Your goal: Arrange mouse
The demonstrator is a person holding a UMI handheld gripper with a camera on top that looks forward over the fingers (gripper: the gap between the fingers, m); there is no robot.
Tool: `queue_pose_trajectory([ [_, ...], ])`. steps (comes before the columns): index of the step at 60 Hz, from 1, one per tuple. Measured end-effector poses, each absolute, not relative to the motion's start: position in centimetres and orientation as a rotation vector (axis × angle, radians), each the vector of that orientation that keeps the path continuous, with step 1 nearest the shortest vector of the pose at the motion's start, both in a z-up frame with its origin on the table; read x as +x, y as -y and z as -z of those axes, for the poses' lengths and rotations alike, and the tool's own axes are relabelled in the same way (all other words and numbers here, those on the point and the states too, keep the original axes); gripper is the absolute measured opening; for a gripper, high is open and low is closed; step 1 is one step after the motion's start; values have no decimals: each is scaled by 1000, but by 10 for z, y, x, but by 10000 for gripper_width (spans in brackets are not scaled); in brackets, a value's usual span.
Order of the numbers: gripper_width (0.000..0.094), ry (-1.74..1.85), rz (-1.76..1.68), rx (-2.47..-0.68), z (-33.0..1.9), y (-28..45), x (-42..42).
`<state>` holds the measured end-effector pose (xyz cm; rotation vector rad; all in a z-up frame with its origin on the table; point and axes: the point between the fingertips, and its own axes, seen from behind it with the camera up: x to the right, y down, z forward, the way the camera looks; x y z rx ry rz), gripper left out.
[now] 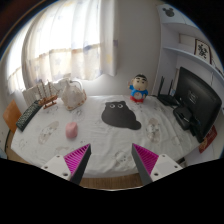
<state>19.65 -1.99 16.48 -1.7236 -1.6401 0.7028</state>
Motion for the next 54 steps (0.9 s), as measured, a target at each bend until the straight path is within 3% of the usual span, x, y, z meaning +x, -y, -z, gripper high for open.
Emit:
queue_pose_trajectory([
  [22, 853, 1717, -815, -1683, -126, 163, 165],
  [54, 861, 1768, -872, -1593, -34, 219, 63],
])
